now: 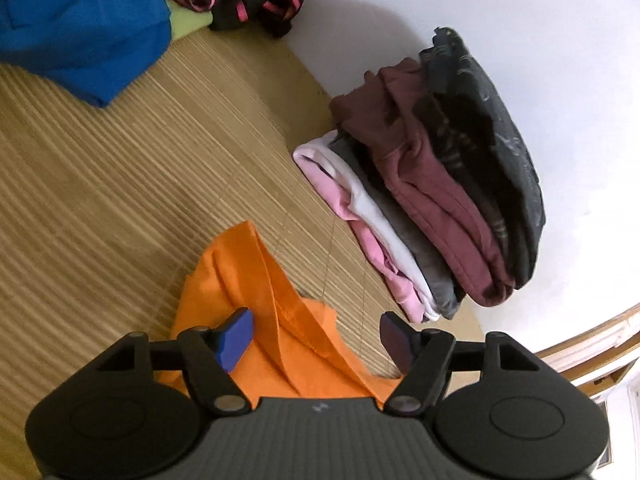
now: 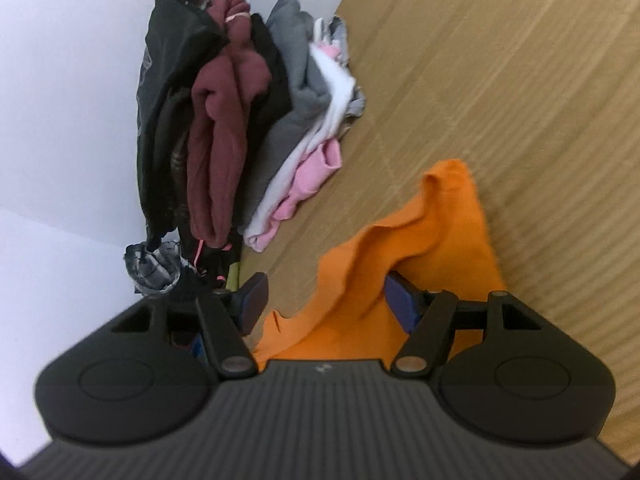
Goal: Fold clothes
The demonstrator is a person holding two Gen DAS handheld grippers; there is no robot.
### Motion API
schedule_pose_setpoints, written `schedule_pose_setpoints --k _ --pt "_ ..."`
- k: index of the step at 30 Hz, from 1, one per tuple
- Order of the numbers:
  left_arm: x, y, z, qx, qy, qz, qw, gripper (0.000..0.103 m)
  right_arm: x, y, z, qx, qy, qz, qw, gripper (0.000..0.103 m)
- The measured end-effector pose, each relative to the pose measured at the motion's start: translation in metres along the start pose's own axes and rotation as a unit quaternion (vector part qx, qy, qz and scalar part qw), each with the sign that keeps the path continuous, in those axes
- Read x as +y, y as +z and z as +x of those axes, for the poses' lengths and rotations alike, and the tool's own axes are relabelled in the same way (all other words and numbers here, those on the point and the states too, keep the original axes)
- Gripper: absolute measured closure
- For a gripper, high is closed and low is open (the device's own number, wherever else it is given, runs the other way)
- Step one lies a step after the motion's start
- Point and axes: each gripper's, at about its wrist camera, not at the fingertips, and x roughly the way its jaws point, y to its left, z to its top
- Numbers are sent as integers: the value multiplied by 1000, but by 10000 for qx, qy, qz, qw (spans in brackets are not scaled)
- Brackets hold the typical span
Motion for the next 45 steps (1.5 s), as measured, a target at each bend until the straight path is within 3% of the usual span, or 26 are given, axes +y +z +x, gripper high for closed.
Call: schedule_pose_setpoints --k 9,11,15,19,24,31,34,37,43,45 --pt "-6 14 21 -120 23 -55 9999 31 16 1 38 -164 -16 97 9998 35" --pt "-7 15 19 50 164 -35 9998 31 19 1 46 -207 -15 120 9997 35" --pt "-11 12 15 55 146 -89 9998 30 25 15 39 -566 195 217 9980 36" --pt "-21 0 15 205 -142 -106 9996 30 31 29 32 -906 400 304 9946 36" --pt "-39 -19 18 648 -379 356 9965 29 39 8 49 -301 375 120 9988 36" --pt "-15 -30 0 749 -304 -166 9966 29 43 -46 95 619 429 419 9963 36" --pt "-13 -34 -12 758 -280 -107 9967 29 45 -69 114 1002 456 548 9924 37" --pt "-14 -39 -22 798 -318 -29 9963 27 48 -67 130 965 603 751 9907 36" --pt "-6 -52 -24 1003 -210 -45 9947 26 50 -44 150 495 985 1360 9846 36" --pt "-7 -52 -23 1012 -195 33 9947 26 56 -34 147 432 1029 1263 9857 36"
